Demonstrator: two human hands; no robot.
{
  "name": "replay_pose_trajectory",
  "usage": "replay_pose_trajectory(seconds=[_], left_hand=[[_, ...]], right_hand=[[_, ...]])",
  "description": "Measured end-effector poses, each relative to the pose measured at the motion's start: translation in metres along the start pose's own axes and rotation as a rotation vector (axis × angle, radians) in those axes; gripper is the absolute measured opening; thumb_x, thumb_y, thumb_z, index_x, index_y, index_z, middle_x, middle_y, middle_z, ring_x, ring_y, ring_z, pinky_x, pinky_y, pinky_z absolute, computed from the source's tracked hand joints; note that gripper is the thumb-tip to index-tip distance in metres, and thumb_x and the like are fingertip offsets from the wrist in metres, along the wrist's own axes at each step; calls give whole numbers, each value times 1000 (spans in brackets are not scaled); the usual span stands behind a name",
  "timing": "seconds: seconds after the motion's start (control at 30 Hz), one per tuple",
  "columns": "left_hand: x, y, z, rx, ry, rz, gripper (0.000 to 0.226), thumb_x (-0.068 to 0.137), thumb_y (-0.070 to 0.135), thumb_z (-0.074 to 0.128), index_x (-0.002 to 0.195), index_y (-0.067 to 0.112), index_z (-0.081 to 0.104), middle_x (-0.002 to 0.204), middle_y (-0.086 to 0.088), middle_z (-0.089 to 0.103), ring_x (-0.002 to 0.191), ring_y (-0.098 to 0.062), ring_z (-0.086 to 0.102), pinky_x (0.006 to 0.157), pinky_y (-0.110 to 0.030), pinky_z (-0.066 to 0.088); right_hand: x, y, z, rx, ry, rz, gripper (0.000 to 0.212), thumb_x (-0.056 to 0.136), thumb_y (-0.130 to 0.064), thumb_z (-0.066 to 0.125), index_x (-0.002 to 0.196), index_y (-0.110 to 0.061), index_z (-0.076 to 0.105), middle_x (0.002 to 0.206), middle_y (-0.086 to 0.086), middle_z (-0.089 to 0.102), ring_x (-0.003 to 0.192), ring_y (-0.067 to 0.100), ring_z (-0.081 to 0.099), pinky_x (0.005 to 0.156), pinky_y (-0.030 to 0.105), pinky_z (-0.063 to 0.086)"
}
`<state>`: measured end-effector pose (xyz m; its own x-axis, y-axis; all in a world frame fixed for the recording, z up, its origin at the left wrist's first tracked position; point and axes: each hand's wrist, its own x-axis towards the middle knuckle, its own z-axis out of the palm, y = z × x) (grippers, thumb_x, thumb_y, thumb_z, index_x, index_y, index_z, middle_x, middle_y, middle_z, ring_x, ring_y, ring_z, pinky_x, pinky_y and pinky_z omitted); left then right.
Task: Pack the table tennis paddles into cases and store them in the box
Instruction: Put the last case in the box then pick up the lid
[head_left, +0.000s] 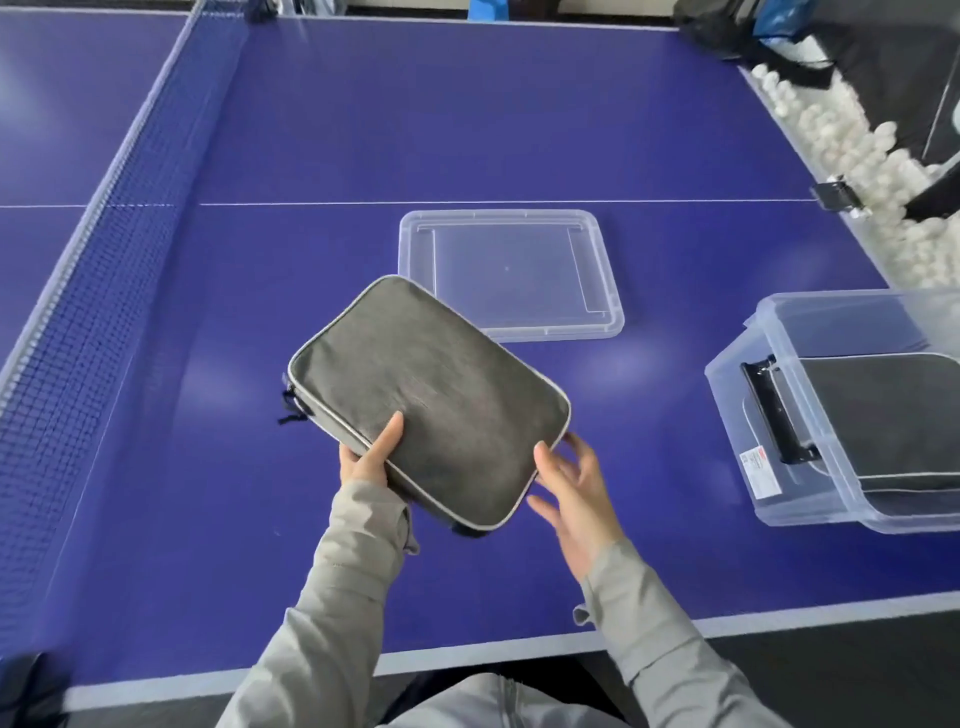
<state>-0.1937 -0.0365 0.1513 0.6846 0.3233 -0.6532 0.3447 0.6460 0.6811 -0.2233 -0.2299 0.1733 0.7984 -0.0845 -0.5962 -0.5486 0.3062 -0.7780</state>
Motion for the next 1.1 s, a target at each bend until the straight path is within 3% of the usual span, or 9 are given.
replay_pose_trajectory(seconds=[0.07,0.17,0.3,0.47,0.57,0.63,0.77,0.93,1.1], left_hand=[[-4,-4,9,-144,-26,-97,45,77,18,72,118,22,55,120,-5,64,106,-27,63,94,-49,48],[-15,-15,14,-218,-88,-141,57,82,12,65,135,11,45,129,-13,59,114,-32,59,96,-53,46],[-20,-22,8,-169,-202,-182,52,83,10,60,133,15,47,125,-12,61,113,-35,59,96,-56,43],[-14,-24,-6,-62,-306,-233,12,89,15,50,99,19,54,94,-4,63,82,-18,65,68,-31,55],[1,-12,-23,0,-283,-255,26,96,33,43,117,21,51,104,-1,61,95,-19,59,77,-34,54],[16,3,-33,98,-301,-199,27,91,40,50,112,25,56,109,-1,58,100,-20,57,80,-36,54],[32,24,-28,420,-499,-102,63,83,44,58,138,20,40,100,-1,58,62,-12,64,50,-28,53],[4,17,13,594,-637,-52,92,45,29,89,127,19,48,92,-4,74,79,-23,72,59,-33,56],[-54,-22,43,607,-603,-2,105,21,41,95,116,27,52,97,-8,71,87,-29,69,65,-40,56]], right_hand=[[-1,0,11,159,-58,53,65,75,-35,72,132,-29,41,122,1,64,114,19,60,94,40,48],[3,-5,21,220,41,21,56,78,-26,73,127,-25,45,109,1,71,104,20,66,80,35,53],[5,-8,10,205,109,-10,50,77,-17,75,120,-24,48,98,0,74,87,16,71,78,35,54],[-6,-14,-12,225,135,-98,54,70,-17,77,117,-19,50,96,1,75,86,17,71,68,32,56],[-15,-22,-30,226,135,-138,60,61,-22,77,116,-18,52,100,2,73,89,18,71,70,33,55],[-21,-28,-46,209,137,-149,60,60,-24,76,115,-18,53,103,4,72,91,20,70,75,38,55],[-30,-37,-77,176,110,-167,56,63,-23,73,115,-20,55,102,2,72,93,20,69,82,42,53],[-40,-48,-123,101,65,-179,52,65,-26,72,114,-23,56,98,-1,74,92,19,70,75,36,55],[-56,-65,-189,-36,113,-248,47,65,-28,73,110,-22,61,95,-3,74,93,14,69,85,35,51]])
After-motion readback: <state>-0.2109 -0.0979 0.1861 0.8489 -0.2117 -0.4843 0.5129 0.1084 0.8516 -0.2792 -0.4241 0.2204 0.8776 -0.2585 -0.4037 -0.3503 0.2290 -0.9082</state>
